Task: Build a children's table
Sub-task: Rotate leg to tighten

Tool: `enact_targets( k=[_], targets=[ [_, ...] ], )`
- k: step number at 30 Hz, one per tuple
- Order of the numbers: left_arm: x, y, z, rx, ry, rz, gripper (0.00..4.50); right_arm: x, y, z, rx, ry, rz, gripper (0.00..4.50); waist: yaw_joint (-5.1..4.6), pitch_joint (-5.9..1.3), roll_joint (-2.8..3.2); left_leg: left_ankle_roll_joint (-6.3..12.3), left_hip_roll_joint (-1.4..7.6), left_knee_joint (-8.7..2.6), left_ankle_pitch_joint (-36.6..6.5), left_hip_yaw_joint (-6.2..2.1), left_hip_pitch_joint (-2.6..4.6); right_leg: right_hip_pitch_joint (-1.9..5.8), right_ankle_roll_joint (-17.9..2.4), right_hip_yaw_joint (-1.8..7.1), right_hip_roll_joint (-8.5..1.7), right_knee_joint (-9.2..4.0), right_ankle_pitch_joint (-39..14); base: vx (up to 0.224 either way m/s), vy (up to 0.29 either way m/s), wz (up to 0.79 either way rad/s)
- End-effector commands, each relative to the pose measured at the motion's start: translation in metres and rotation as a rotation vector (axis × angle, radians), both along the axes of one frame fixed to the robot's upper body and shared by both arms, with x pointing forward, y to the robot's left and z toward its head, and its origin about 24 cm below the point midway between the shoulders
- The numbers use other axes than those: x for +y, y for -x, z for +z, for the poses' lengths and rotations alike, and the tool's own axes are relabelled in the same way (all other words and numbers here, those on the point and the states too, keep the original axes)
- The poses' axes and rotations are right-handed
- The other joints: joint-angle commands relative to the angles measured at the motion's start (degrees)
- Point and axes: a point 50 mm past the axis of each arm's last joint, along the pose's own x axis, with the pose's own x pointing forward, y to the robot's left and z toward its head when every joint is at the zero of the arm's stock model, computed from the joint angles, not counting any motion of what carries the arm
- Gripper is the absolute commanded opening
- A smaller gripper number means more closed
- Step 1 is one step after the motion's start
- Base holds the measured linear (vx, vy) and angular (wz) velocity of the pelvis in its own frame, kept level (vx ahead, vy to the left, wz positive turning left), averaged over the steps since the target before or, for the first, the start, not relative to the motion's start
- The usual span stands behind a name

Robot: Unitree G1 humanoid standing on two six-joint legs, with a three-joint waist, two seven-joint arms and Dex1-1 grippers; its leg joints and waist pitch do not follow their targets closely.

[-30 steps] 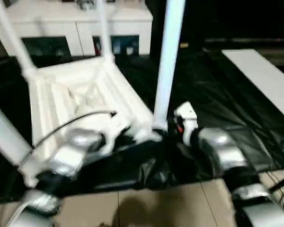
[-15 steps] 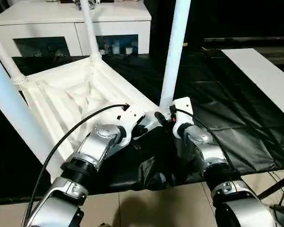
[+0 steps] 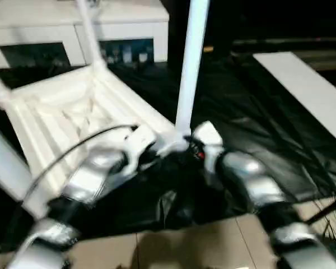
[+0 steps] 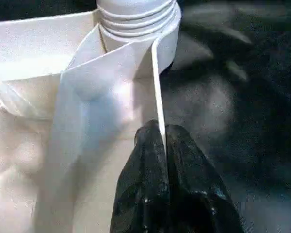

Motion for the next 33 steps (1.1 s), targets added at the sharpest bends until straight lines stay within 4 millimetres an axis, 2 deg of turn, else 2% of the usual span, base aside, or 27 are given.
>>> enact_targets(
  k=[1, 3, 4, 5, 7, 9, 10, 12, 15, 20, 25, 26, 29, 33],
  targets=[
    [-0.01, 0.018, -0.009, 0.079, -0.006, -0.179, 0.0, -0.008, 0.004, 0.012, -0.007, 0.014, 0.094, 3.9, 0.51, -3.89, 0.04, 3.49, 0.92, -4.0, -12.71, 0.3, 1.03, 3.02, -14.44, 1.44, -1.65, -3.21, -5.75, 0.0, 0.0, 0.0],
    [-0.007, 0.021, -0.008, 0.093, -0.003, -0.196, 0.0, -0.017, 0.009, 0.014, 0.005, 0.042, 0.13, 3.9, 0.85, -3.84, 0.12, 3.48, 0.93, -3.93, -13.07, 0.53, 1.32, 2.69, -14.84, 1.5, -1.6, -3.27, -6.29, 0.0, 0.0, 0.0],
    [-0.006, 0.022, -0.007, 0.094, -0.003, -0.212, 0.0, -0.021, 0.011, 0.015, 0.009, 0.053, 0.144, 3.9, 1.08, -3.58, 0.28, 2.78, 1.03, -4.16, -15.5, 0.61, 1.52, 2.55, -14.32, 1.61, -1.6, -3.54, -9.44, 0.0, 0.0, 0.0],
    [-0.006, 0.023, -0.006, 0.093, -0.004, -0.224, 0.0, -0.023, 0.012, 0.016, 0.012, 0.058, 0.151, 3.9, 1.14, -3.57, 0.16, 2.47, 1.04, -4.22, -16.04, 0.59, 1.49, 2.58, -13.95, 1.67, -1.67, -3.59, -10.47, 0.0, 0.0, 0.0],
    [-0.006, 0.027, -0.005, 0.105, 0.005, -0.274, 0.0, -0.025, 0.009, 0.017, -0.009, 0.067, 0.122, 3.9, 1.24, -3.52, 0.39, 0.93, 1.05, -4.42, -18.03, 0.55, 1.73, 2.28, -13.25, 1.82, -1.76, -3.98, -13.6, 0.0, 0.0, 0.0],
    [-0.007, 0.03, -0.002, 0.103, 0.014, -0.312, 0.0, -0.025, 0.007, 0.018, -0.015, 0.063, 0.109, 3.9, 1.29, -3.63, 0.27, 0.4, 0.98, -4.41, -18.17, 0.58, 1.74, 2.27, -12.98, 1.85, -1.67, -3.86, -13.8, 0.0, 0.0, 0.0],
    [-0.008, 0.03, -0.001, 0.098, 0.019, -0.314, 0.0, -0.02, 0.009, 0.017, 0.003, 0.041, 0.138, 3.9, 1.36, -3.54, 0.46, 0.31, 0.95, -4.38, -18.82, 0.64, 1.82, 2.11, -12.84, 1.91, -1.59, -3.92, -14.22, 0.0, 0.0, 0.0],
    [-0.009, 0.03, 0.0, 0.096, 0.021, -0.315, 0.0, -0.016, 0.011, 0.017, 0.02, 0.024, 0.17, 3.9, 1.47, -3.53, 0.42, 0.31, 0.94, -4.4, -19.43, 0.62, 1.76, 2.15, -12.49, 1.93, -1.6, -4.02, -14.83, 0.0, 0.0, 0.0],
    [-0.01, 0.024, 0.0, 0.075, 0.009, -0.299, 0.0, -0.007, 0.012, 0.009, 0.038, 0.053, 0.202, 3.9, 1.66, -3.65, 0.48, -0.23, 0.92, -4.47, -18.91, 0.46, 1.6, 2.26, -11.97, 1.85, -1.68, -3.98, -14.93, 0.0, 0.0, 0.0],
    [-0.008, 0.022, -0.001, 0.06, -0.011, -0.286, 0.0, -0.003, 0.009, 0.004, 0.052, 0.071, 0.219, 3.9, 1.86, -3.76, 0.64, -0.48, 0.91, -4.4, -18.47, 0.43, 1.63, 2.25, -12.64, 1.81, -1.61, -3.74, -13.11, 0.0, 0.0, 0.0],
    [-0.005, 0.022, -0.001, 0.059, -0.016, -0.276, 0.0, -0.002, 0.006, 0.003, 0.058, 0.078, 0.214, 3.9, 1.92, -3.7, 0.36, -0.44, 0.89, -4.44, -18.53, 0.41, 1.53, 2.41, -12.33, 1.82, -1.74, -3.82, -14.52, 0.0, 0.0, 0.0],
    [-0.005, 0.021, -0.001, 0.057, -0.016, -0.274, 0.0, -0.002, 0.006, 0.004, 0.059, 0.076, 0.212, 3.63, 1.92, -3.67, 0.36, -0.43, 0.89, -4.46, -18.41, 0.39, 1.48, 2.45, -12.24, 1.81, -1.74, -3.82, -14.61, 0.0, 0.0, 0.0],
    [-0.003, 0.022, -0.002, 0.059, -0.017, -0.271, 0.0, -0.003, 0.005, 0.004, 0.067, 0.077, 0.213, 3.51, 1.88, -3.74, 0.38, -0.33, 0.9, -4.45, -17.95, 0.36, 1.48, 2.46, -12.08, 1.78, -1.74, -3.76, -14.48, 0.0, 0.0, 0.0],
    [-0.002, 0.022, -0.003, 0.062, -0.022, -0.269, 0.0, -0.004, 0.004, 0.002, 0.068, 0.089, 0.218, 3.12, 1.88, -3.73, 0.41, -0.42, 0.9, -4.44, -18.17, 0.37, 1.52, 2.43, -12.2, 1.76, -1.73, -3.79, -14.68, 0.0, 0.0, 0.0]
  ],
)
